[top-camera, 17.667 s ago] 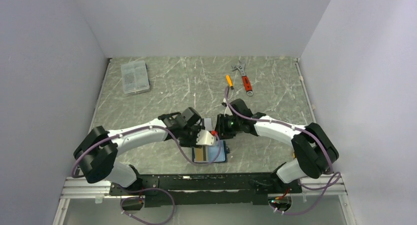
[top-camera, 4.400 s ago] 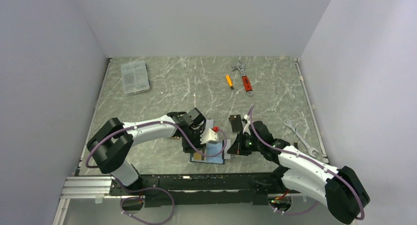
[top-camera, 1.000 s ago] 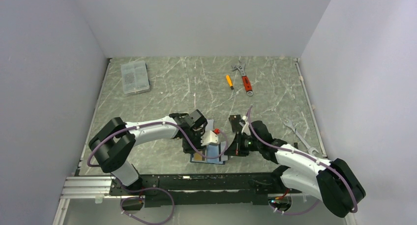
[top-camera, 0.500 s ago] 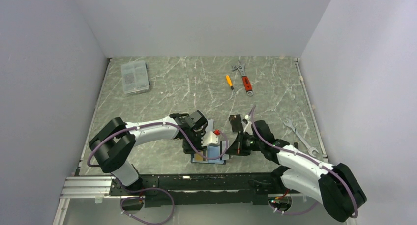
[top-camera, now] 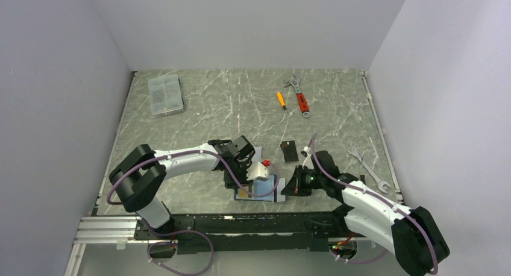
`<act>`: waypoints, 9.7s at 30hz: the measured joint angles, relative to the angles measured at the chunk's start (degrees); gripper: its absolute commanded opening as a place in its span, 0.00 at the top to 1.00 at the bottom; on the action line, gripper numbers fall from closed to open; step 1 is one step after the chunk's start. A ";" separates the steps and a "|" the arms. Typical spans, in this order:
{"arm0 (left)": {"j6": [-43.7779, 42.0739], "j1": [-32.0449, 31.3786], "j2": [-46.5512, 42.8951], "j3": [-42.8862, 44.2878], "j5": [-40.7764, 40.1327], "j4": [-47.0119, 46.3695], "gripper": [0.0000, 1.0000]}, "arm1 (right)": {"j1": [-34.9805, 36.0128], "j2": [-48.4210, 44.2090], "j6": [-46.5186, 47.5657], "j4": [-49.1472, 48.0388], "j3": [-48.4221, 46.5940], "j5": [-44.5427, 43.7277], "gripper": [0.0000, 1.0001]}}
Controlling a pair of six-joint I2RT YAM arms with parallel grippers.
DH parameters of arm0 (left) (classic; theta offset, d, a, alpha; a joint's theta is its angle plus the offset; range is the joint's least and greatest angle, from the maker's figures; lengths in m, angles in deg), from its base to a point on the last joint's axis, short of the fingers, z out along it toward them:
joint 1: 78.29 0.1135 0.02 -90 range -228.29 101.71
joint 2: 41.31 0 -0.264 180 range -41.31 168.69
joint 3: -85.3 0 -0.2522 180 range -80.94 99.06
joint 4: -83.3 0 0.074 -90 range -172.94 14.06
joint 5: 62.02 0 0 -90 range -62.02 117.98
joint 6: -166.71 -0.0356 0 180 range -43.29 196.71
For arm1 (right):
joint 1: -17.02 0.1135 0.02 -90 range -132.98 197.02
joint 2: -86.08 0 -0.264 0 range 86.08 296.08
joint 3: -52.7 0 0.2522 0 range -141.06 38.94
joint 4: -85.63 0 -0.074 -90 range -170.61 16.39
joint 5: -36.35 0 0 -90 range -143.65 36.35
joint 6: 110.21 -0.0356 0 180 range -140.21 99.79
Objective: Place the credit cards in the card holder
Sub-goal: Insert the credit card into the card holder.
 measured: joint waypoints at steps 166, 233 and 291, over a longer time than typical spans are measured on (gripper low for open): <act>-6.14 7.26 -3.30 -4.72 1.46 -0.15 0.75 | 8.33 20.94 13.42 3.91 -16.94 0.48 1.00; -6.45 3.04 -3.50 -5.09 -4.15 -0.72 0.85 | 8.17 19.41 -6.32 -16.04 -3.52 -2.10 1.00; -7.98 5.35 -5.90 -7.23 -1.27 -2.99 0.89 | 18.86 19.74 10.47 8.39 -24.46 -7.63 1.00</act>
